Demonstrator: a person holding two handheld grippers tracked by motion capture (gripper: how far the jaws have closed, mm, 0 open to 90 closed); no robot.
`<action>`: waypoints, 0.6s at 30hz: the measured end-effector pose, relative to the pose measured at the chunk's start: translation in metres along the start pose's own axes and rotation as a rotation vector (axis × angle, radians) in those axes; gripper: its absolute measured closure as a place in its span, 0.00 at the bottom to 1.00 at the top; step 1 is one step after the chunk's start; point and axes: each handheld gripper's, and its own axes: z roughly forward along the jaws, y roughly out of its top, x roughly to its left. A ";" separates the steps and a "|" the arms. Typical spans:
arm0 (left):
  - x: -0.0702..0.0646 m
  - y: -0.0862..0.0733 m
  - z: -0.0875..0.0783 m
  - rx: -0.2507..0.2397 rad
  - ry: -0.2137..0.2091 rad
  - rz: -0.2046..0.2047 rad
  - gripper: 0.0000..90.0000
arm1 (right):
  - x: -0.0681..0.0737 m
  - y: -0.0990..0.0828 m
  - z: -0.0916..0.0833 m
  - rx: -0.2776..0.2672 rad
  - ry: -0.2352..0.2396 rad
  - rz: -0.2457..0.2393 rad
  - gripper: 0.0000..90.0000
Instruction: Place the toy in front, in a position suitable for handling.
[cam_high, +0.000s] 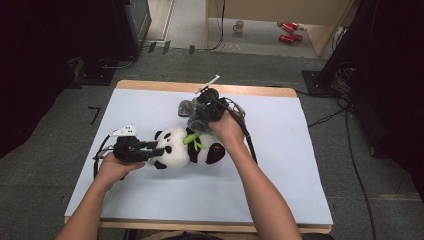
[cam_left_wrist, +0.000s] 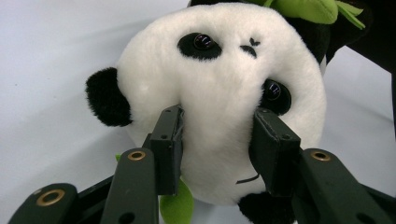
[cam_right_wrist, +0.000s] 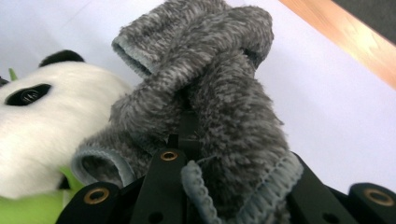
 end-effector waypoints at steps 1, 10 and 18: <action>0.000 0.000 0.000 -0.001 0.000 -0.001 0.63 | -0.004 -0.002 -0.001 -0.004 0.010 0.020 0.85; 0.005 -0.001 -0.001 -0.012 -0.019 -0.050 0.61 | -0.009 0.001 -0.023 -0.122 0.034 0.068 0.86; 0.004 0.001 -0.001 -0.013 -0.005 -0.041 0.61 | 0.019 0.019 -0.047 -0.185 0.122 0.025 0.86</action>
